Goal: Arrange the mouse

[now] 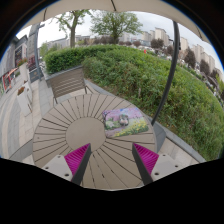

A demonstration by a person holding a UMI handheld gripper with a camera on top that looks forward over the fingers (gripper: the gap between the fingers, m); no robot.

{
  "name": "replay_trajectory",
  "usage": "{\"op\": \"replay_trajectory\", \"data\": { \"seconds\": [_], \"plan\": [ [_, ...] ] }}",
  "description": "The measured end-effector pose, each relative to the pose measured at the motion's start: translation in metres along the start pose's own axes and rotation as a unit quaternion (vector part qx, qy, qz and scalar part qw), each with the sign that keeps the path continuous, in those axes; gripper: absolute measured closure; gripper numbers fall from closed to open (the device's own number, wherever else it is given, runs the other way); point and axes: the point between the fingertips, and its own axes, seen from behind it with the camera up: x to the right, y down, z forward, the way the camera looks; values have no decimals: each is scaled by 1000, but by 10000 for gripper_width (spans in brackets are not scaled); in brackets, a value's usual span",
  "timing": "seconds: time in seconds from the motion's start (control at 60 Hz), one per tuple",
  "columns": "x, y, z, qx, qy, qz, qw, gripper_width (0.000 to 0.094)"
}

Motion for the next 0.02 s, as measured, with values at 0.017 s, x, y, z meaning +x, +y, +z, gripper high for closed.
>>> {"op": "replay_trajectory", "data": {
  "seconds": [0.017],
  "plan": [
    [0,0,0,1,1,2,1000,92]
  ]
}}
